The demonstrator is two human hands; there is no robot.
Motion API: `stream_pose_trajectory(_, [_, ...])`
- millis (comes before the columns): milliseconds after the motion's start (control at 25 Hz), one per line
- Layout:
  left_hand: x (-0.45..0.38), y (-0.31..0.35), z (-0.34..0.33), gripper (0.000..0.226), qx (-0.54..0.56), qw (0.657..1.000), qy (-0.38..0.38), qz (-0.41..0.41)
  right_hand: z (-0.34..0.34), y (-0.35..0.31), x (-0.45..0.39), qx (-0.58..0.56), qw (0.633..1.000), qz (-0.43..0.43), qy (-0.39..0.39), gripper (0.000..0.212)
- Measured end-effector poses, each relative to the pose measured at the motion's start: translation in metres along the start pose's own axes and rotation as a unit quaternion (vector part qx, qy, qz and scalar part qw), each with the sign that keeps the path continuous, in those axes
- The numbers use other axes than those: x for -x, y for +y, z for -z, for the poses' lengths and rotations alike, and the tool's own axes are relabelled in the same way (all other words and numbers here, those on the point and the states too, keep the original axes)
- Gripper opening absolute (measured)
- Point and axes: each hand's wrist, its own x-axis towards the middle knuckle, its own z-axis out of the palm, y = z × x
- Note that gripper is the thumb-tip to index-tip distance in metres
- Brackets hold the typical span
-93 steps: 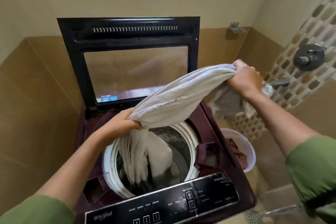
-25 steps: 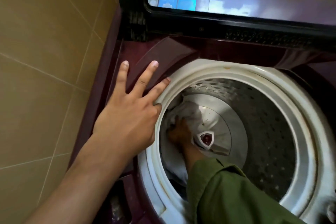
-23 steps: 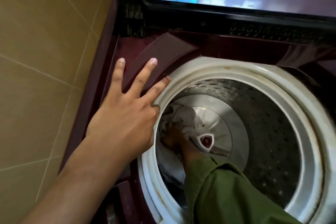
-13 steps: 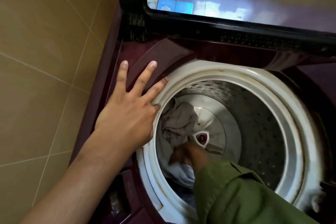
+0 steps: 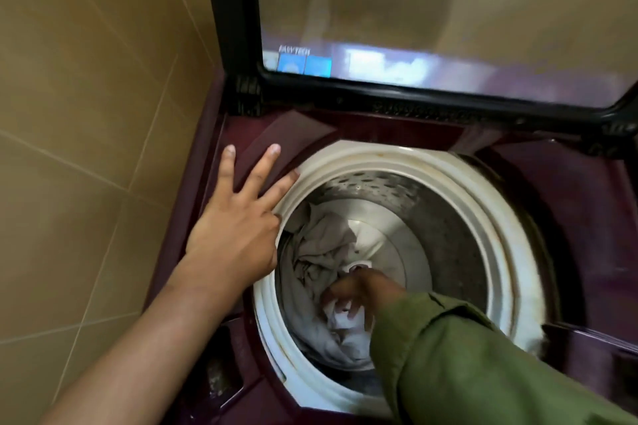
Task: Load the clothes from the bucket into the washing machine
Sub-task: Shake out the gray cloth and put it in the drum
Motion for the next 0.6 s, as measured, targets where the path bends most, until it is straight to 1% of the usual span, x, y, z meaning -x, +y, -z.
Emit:
stream_pose_trajectory(120, [-0.001, -0.001, 0.002, 0.048, 0.005, 1.000, -0.006, -0.012, 0.017, -0.006, 0.044, 0.055, 0.998, 0.016, 0.003, 0.063])
stream_pose_trajectory(240, [0.000, -0.001, 0.006, 0.044, 0.011, 1.000, -0.013, -0.018, 0.039, -0.009, 0.094, 0.087, 0.991, 0.057, 0.087, 0.057])
stream_pose_trajectory(400, [0.003, -0.001, 0.010, 0.040, 0.017, 0.999, -0.019, -0.026, 0.054, 0.010, 0.147, 0.179, 0.959, 0.090, 0.202, 0.054])
stream_pose_trajectory(600, [0.004, 0.002, 0.013, 0.042, 0.001, 0.999, -0.026, -0.026, 0.048, 0.052, 0.185, 0.246, 0.922, 0.093, 0.285, 0.052])
